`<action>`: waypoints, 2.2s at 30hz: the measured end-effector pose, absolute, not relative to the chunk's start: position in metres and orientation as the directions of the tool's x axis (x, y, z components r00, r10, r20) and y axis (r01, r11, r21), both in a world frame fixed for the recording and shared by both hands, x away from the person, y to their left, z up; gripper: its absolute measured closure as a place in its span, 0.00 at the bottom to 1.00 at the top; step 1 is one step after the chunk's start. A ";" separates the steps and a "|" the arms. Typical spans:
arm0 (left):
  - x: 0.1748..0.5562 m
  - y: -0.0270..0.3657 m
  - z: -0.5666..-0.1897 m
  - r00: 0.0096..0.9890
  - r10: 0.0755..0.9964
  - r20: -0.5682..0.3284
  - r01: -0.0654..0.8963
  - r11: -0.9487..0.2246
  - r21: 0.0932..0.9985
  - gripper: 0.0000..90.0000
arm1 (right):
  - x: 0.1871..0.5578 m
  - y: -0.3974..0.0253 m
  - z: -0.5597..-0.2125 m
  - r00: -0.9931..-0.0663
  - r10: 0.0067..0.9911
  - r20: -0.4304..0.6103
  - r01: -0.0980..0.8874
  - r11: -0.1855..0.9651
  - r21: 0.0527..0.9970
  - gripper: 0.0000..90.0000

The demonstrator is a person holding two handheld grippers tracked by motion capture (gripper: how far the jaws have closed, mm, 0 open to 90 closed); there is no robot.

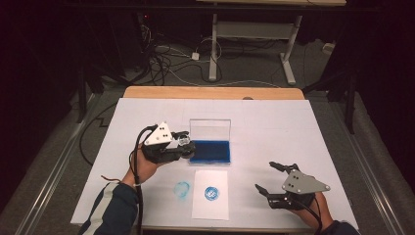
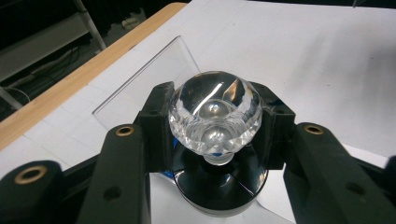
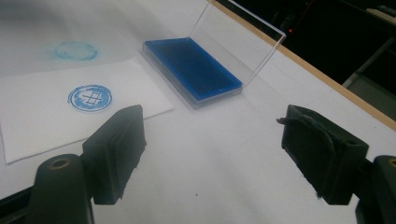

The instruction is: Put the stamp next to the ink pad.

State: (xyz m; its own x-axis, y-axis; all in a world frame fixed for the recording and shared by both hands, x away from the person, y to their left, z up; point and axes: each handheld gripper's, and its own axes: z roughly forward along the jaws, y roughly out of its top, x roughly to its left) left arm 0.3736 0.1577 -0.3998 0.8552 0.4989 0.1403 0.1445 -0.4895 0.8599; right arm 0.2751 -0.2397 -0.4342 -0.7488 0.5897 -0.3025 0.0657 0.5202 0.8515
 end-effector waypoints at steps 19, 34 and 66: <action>0.401 0.169 -0.432 0.805 0.579 0.132 0.241 -0.522 0.818 0.60 | 0.277 -0.237 -0.437 -0.761 0.570 -0.311 0.067 0.546 0.835 0.24; 0.410 0.164 -0.451 0.789 0.599 0.138 0.291 -0.563 0.774 0.60 | 0.277 -0.237 -0.438 -0.760 0.566 -0.319 0.068 0.558 0.827 0.24; 0.405 0.163 -0.449 0.753 0.638 0.163 0.301 -0.554 0.776 0.40 | 0.276 -0.236 -0.438 -0.770 0.550 -0.325 0.063 0.572 0.818 0.25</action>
